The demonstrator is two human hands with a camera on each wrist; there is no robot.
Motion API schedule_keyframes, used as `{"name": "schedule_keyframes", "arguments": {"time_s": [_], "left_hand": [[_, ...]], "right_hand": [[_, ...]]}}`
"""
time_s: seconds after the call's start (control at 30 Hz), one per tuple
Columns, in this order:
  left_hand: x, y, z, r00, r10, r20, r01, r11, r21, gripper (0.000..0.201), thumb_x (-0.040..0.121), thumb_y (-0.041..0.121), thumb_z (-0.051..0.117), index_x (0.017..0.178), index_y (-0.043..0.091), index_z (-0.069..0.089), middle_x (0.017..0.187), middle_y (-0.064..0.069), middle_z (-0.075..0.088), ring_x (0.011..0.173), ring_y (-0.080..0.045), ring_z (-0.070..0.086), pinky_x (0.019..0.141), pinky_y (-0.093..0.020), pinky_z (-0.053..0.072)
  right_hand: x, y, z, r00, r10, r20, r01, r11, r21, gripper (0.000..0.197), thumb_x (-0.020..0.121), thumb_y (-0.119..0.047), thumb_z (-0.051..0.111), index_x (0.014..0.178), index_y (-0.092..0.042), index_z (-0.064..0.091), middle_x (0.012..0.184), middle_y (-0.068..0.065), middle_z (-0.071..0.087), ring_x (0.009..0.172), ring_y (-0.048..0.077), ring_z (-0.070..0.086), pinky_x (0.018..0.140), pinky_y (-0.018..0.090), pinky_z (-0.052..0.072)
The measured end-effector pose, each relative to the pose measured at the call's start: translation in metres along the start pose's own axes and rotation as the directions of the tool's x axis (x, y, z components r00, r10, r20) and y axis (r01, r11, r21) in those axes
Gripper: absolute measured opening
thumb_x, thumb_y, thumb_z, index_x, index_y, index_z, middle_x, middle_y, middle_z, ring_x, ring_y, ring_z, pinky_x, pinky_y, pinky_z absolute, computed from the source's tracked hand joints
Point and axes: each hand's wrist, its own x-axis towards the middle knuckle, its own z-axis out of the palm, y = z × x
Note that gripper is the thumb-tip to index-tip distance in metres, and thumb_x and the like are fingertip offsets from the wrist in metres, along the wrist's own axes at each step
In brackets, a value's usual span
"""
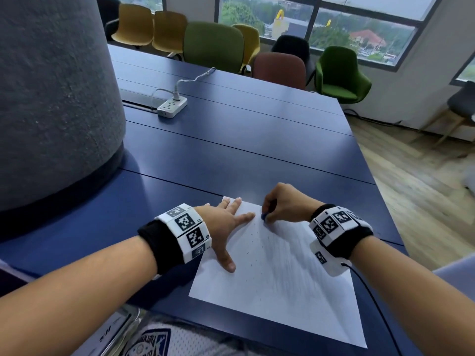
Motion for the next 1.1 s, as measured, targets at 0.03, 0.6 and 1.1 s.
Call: {"name": "schedule_keyframes", "arguments": {"time_s": [0.03, 0.6, 1.1], "left_hand": [[0.000, 0.000, 0.000, 1.000, -0.001, 0.002, 0.001, 1.000, -0.002, 0.135, 0.062, 0.062, 0.083, 0.153, 0.040, -0.014, 0.161, -0.002, -0.027, 0.149, -0.024, -0.020, 0.119, -0.054, 0.006], [-0.001, 0.000, -0.001, 1.000, 0.007, 0.014, -0.007, 1.000, 0.004, 0.134, 0.063, 0.063, 0.082, 0.153, 0.040, -0.015, 0.161, -0.002, -0.027, 0.149, -0.025, -0.019, 0.119, -0.054, 0.005], [0.000, 0.000, -0.002, 1.000, 0.004, 0.018, -0.004, 1.000, 0.009, 0.134, 0.064, 0.062, 0.082, 0.152, 0.040, -0.016, 0.161, -0.002, -0.027, 0.149, -0.024, -0.019, 0.119, -0.052, 0.005]], "right_hand": [[-0.002, 0.000, 0.001, 0.999, -0.013, 0.031, 0.013, 1.000, -0.006, 0.012, 0.066, -0.012, 0.080, 0.068, -0.021, 0.074, 0.073, -0.005, 0.073, 0.070, 0.010, 0.067, 0.070, 0.028, 0.057], [0.000, 0.004, -0.001, 1.000, -0.004, 0.010, 0.004, 1.000, 0.020, 0.016, 0.065, -0.010, 0.080, 0.064, -0.024, 0.072, 0.067, -0.005, 0.070, 0.062, 0.008, 0.062, 0.065, 0.026, 0.054], [-0.005, 0.002, 0.001, 1.000, 0.004, 0.010, -0.004, 1.000, 0.006, 0.010, 0.066, -0.015, 0.080, 0.070, -0.022, 0.075, 0.074, -0.004, 0.073, 0.072, 0.013, 0.068, 0.072, 0.033, 0.059]]}}
